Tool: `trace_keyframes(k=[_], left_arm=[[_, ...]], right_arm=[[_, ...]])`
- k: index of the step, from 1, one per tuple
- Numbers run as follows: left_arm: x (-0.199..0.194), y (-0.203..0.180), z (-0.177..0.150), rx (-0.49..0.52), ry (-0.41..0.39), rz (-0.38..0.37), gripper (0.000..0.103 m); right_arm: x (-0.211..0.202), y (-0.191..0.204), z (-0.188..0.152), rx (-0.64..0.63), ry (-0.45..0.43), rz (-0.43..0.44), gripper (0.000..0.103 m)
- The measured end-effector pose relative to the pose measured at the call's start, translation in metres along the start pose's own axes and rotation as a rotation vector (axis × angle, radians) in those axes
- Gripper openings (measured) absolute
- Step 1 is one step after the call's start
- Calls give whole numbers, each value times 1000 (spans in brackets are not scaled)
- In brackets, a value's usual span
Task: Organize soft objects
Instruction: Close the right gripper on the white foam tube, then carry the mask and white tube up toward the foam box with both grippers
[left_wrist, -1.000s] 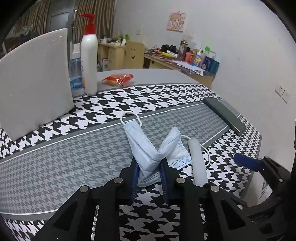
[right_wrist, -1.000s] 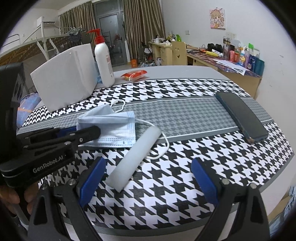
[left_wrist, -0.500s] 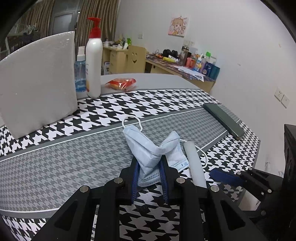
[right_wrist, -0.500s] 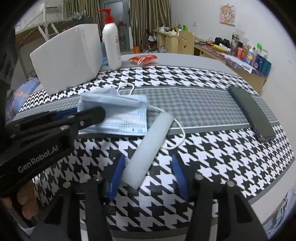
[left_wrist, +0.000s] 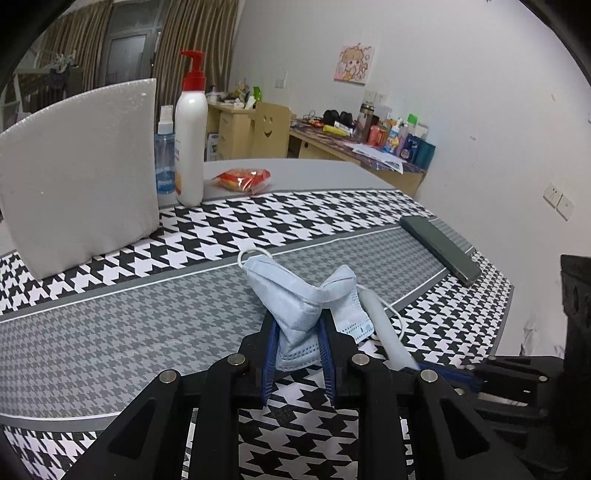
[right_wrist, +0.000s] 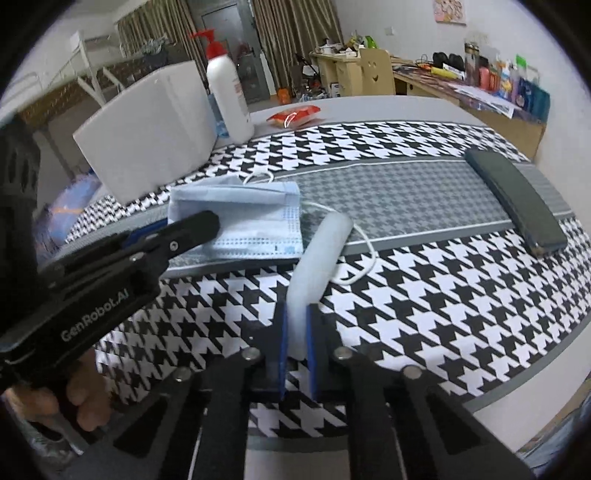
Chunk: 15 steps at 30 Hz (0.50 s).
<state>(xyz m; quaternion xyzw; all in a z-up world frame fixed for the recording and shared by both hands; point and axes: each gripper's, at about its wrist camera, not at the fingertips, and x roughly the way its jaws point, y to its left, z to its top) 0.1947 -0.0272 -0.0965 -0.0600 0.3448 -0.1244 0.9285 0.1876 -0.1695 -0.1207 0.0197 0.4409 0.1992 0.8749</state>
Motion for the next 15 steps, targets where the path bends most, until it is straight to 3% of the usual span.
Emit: trace_keyframes(k=[15], left_arm=[[-14, -6, -1, 24, -35, 37, 22]], right_arm=[[-44, -4, 1, 28, -103, 19, 12]])
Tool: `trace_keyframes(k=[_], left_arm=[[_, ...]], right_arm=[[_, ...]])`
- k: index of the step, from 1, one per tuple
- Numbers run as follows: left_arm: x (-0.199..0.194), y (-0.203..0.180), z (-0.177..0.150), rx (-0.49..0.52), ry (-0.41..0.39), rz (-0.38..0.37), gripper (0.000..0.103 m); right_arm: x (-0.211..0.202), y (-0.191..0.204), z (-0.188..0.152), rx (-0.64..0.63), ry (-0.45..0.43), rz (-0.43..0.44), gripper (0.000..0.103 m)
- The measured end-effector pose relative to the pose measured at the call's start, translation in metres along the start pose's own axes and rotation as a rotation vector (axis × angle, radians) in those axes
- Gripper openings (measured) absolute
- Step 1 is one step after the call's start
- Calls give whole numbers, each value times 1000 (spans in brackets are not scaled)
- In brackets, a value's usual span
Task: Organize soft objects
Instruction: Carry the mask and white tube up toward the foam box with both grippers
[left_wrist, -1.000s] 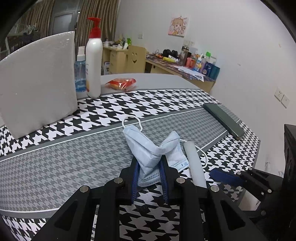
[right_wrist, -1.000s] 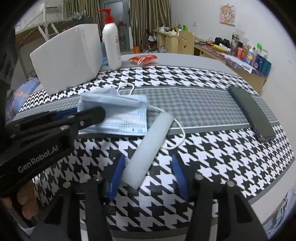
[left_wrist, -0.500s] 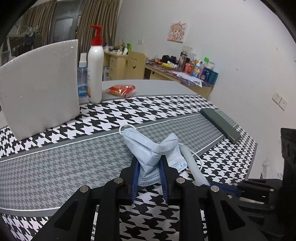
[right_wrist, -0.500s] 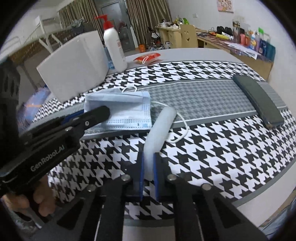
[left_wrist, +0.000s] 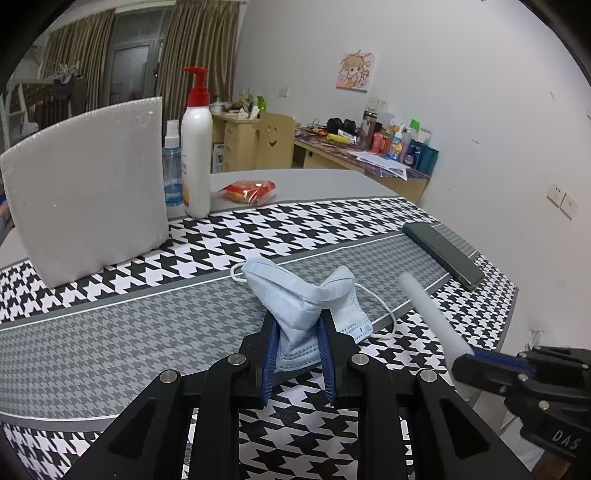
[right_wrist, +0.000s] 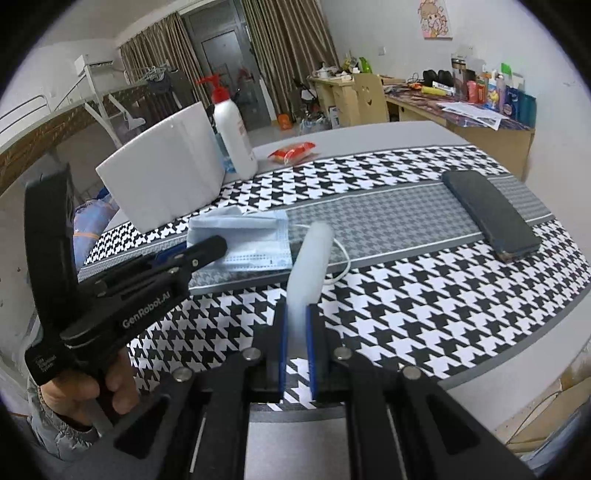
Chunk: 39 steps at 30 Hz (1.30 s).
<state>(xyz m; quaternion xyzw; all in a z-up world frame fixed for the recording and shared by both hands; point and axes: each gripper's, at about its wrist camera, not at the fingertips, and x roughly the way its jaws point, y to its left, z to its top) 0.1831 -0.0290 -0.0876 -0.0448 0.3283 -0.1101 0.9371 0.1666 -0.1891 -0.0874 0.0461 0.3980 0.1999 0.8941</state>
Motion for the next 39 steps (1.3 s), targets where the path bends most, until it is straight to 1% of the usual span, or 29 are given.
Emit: trace_keyframes(k=[3, 19, 23, 39], left_arm=[[-5, -3, 0, 8, -5, 1, 22], [-37, -11, 2, 36, -52, 8, 20], [-43, -12, 3, 47, -44, 2, 20], [-82, -7, 13, 62, -132, 32, 20]], right_arm=[[-3, -2, 2, 1, -14, -15, 12], [-17, -1, -1, -11, -62, 9, 12], [-19, 1, 2, -17, -62, 13, 12], [-29, 15, 14, -63, -139, 30, 12]])
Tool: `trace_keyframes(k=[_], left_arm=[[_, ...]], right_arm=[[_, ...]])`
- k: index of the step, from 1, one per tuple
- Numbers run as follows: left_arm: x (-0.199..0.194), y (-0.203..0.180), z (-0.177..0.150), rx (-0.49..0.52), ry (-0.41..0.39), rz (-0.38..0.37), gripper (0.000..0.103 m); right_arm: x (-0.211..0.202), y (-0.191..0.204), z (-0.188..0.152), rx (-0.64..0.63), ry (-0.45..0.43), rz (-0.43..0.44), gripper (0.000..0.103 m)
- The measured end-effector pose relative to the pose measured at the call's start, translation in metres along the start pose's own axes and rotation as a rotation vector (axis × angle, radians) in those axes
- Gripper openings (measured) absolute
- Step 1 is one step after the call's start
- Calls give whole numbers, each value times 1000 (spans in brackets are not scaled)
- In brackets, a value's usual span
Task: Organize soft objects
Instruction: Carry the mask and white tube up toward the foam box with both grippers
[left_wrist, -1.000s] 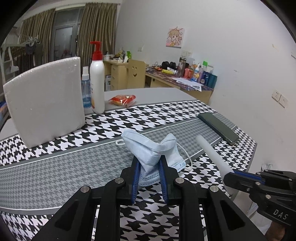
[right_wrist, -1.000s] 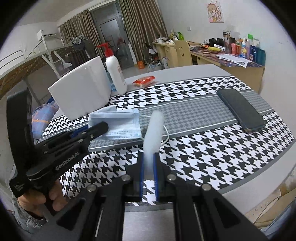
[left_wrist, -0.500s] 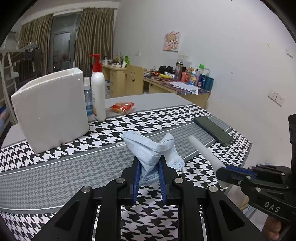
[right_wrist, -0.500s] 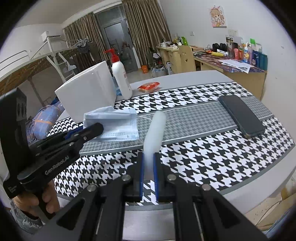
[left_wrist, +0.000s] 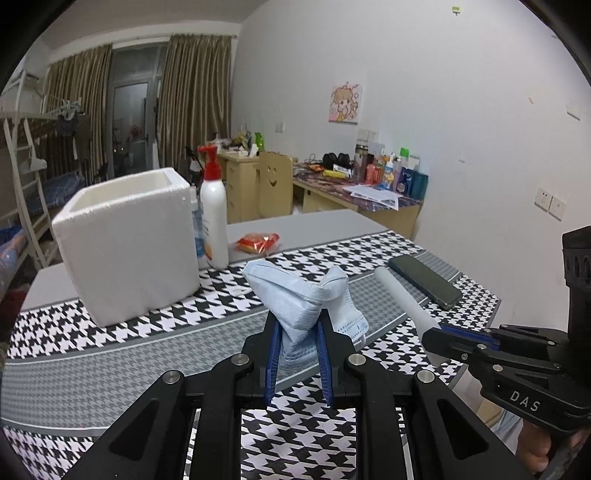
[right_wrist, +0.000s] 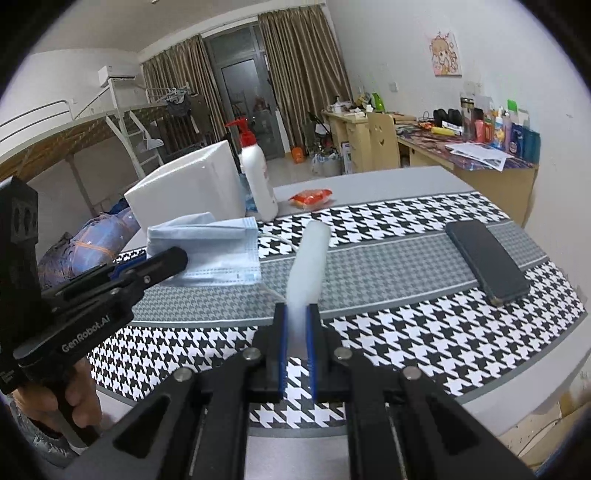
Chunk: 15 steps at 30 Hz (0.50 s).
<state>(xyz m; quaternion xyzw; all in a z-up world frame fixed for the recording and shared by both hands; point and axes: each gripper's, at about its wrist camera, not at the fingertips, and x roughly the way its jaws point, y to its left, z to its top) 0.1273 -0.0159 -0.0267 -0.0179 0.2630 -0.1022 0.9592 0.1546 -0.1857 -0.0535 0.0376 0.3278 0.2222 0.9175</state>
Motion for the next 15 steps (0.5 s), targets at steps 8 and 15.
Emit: trace_keyframes(k=[8, 15], left_arm=[[-13, 4, 6, 4, -26, 24, 20], [-25, 9, 12, 10, -55, 55, 20]], right_arm=[[-3, 5, 5, -13, -22, 10, 12], [-7, 12, 11, -37, -49, 19, 12]])
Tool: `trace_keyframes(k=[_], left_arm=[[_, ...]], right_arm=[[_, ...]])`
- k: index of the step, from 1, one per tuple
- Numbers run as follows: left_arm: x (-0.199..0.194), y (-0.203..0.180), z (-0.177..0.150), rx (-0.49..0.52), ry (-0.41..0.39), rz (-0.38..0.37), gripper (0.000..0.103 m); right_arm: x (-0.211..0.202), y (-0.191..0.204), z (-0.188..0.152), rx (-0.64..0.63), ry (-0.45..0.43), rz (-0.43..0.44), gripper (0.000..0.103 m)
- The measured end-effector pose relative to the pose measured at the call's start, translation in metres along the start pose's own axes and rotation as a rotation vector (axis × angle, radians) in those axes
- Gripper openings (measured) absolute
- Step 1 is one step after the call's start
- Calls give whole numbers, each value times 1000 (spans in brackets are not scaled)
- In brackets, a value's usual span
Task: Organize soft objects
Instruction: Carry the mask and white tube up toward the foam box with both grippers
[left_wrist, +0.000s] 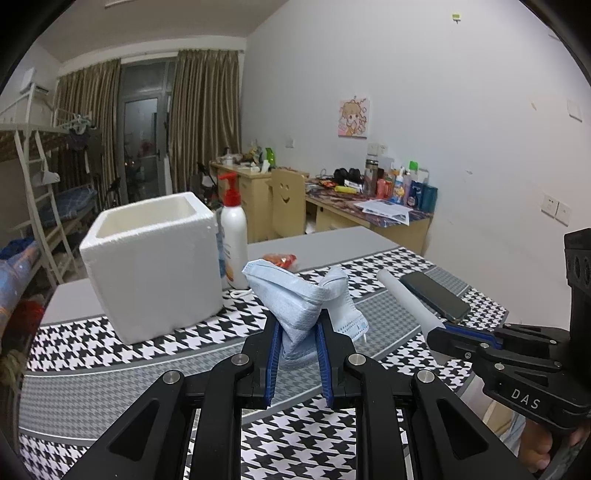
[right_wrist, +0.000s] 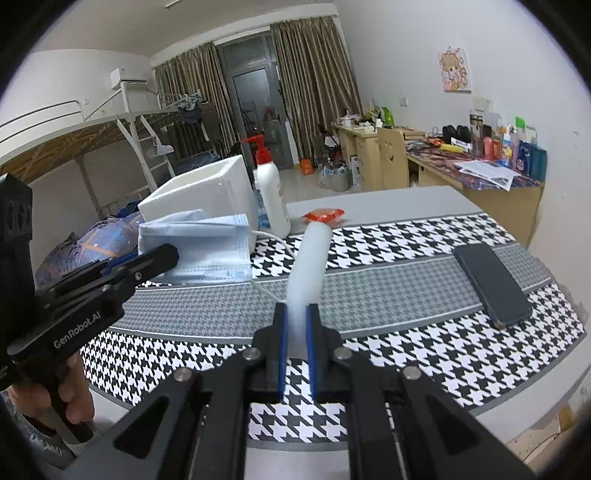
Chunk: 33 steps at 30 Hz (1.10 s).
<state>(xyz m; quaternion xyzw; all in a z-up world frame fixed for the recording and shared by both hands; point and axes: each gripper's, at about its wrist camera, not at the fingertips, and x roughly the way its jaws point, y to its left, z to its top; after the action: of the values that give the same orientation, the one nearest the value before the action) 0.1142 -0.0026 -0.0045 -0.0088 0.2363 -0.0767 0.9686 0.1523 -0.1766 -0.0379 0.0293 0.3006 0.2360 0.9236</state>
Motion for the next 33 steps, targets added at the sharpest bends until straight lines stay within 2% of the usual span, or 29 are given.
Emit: trace_keyframes(k=[13, 33], left_arm=[[-10, 13, 17, 13, -40, 62, 20], [1, 49, 44, -12, -70, 164, 20]], right_arm=[[0, 12, 15, -41, -53, 23, 12], [18, 42, 52, -118, -86, 81, 12]])
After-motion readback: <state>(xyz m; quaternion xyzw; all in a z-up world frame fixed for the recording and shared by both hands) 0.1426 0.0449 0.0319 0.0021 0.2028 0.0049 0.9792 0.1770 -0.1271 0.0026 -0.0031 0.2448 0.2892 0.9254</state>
